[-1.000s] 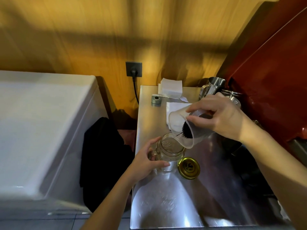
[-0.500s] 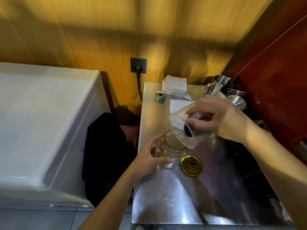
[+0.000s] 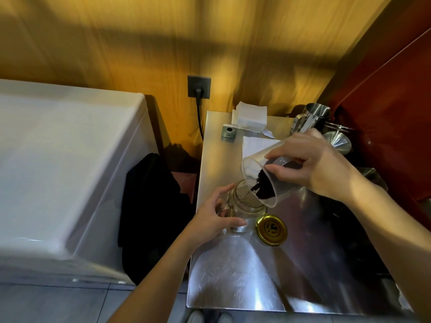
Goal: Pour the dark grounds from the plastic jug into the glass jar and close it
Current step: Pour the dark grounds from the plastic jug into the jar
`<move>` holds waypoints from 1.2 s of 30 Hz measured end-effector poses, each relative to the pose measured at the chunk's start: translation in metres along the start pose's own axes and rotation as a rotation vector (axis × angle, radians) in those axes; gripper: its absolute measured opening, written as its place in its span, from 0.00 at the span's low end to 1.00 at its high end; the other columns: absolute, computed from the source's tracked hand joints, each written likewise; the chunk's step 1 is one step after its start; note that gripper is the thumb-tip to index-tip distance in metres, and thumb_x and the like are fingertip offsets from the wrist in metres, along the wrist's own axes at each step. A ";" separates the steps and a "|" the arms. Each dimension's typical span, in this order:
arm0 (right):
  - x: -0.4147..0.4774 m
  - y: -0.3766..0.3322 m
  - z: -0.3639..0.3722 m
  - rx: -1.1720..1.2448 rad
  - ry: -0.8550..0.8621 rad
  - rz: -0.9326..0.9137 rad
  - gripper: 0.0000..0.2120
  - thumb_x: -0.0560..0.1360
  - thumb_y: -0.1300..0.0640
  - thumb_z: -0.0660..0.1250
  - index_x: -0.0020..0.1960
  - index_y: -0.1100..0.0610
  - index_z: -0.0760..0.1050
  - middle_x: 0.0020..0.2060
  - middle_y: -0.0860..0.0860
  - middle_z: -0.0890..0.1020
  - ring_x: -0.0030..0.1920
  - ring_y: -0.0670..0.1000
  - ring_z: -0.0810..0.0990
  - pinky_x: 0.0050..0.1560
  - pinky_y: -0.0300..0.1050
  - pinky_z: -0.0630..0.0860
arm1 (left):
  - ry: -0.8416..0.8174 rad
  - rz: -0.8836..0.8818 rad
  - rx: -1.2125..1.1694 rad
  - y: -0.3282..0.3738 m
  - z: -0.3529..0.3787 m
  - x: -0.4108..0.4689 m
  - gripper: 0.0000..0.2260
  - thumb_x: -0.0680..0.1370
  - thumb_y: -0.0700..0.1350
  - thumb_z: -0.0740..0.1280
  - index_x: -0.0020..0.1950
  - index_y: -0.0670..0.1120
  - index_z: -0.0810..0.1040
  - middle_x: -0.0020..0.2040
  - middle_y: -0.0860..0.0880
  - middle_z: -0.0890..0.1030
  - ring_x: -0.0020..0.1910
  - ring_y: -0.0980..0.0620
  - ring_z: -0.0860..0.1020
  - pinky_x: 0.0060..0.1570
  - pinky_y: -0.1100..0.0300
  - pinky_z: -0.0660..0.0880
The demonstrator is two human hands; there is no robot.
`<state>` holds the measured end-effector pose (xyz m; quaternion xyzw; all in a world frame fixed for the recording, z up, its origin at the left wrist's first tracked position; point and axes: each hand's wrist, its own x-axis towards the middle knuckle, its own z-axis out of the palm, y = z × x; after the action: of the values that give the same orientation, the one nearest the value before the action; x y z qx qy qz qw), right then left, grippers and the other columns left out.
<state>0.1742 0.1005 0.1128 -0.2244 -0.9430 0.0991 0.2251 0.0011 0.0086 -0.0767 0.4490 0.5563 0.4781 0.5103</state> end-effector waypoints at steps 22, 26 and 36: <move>0.009 -0.010 0.005 -0.156 0.071 -0.018 0.09 0.69 0.56 0.72 0.41 0.63 0.82 0.30 0.58 0.82 0.31 0.57 0.78 0.38 0.53 0.72 | 0.031 0.022 -0.033 -0.002 0.007 -0.001 0.35 0.60 0.52 0.82 0.59 0.75 0.70 0.53 0.53 0.81 0.43 0.63 0.80 0.43 0.68 0.75; 0.012 -0.015 0.007 -0.146 0.106 0.017 0.07 0.69 0.57 0.73 0.39 0.62 0.82 0.30 0.59 0.82 0.32 0.59 0.78 0.38 0.53 0.75 | 0.016 0.036 -0.073 -0.003 0.006 -0.002 0.35 0.64 0.45 0.82 0.58 0.74 0.71 0.49 0.55 0.83 0.42 0.65 0.80 0.41 0.70 0.75; 0.015 -0.015 0.009 -0.158 0.078 -0.024 0.07 0.67 0.60 0.75 0.39 0.64 0.82 0.27 0.60 0.81 0.29 0.59 0.77 0.37 0.56 0.74 | 0.024 0.014 -0.077 -0.002 0.008 -0.002 0.36 0.59 0.53 0.82 0.61 0.72 0.70 0.54 0.54 0.83 0.50 0.58 0.82 0.49 0.66 0.75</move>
<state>0.1526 0.0933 0.1147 -0.2338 -0.9410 0.0132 0.2443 0.0095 0.0070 -0.0790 0.4271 0.5404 0.5083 0.5169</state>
